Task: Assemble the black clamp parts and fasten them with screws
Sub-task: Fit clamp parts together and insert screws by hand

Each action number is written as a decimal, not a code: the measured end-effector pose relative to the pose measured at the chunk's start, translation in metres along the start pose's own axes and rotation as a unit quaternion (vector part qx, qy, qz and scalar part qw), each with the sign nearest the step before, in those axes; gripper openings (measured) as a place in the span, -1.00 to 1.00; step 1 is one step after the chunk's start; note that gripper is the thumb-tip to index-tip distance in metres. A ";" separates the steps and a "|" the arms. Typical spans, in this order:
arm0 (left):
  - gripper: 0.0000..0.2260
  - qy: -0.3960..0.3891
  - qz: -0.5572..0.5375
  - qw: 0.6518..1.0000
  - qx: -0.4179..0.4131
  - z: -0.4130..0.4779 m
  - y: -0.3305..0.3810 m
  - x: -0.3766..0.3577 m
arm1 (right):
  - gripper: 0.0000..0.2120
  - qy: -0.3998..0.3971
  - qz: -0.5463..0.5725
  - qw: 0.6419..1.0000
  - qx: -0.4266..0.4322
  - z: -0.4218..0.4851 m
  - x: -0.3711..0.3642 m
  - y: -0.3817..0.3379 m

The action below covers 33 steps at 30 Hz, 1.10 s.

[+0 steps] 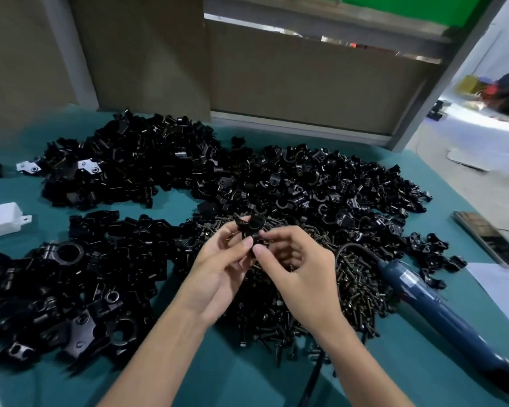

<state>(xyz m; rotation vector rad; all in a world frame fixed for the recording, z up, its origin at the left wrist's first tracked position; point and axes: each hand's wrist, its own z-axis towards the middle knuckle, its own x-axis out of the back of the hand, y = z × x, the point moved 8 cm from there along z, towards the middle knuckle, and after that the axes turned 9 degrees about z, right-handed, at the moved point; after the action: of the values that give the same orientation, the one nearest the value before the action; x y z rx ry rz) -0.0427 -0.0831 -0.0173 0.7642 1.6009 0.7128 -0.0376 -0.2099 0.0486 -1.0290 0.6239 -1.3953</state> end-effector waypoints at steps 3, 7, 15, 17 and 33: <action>-0.57 -0.004 0.000 1.000 -0.006 0.000 -0.005 -0.001 | -0.85 0.031 0.010 0.999 0.001 -0.008 -0.002 0.005; -0.67 0.022 0.043 0.998 -0.036 0.001 -0.003 0.001 | -0.84 0.012 0.006 1.000 0.008 -0.011 -0.008 0.005; -0.73 0.039 0.056 0.992 -0.101 0.004 0.016 0.011 | -0.86 0.051 -0.184 0.982 -0.013 0.070 0.057 0.028; -0.75 0.039 0.049 0.993 -0.104 0.005 0.017 0.014 | -0.84 0.090 -0.257 0.960 -0.068 0.108 0.091 0.052; -0.70 0.020 0.056 0.994 -0.097 0.006 0.010 0.016 | -0.83 0.110 -0.275 0.944 -0.143 0.169 0.111 0.130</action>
<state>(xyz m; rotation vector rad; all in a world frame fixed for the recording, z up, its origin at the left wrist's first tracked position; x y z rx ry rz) -0.0380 -0.0641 -0.0199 0.7042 1.5073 0.9552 0.1857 -0.2974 0.0369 -1.3573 0.7525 -1.9686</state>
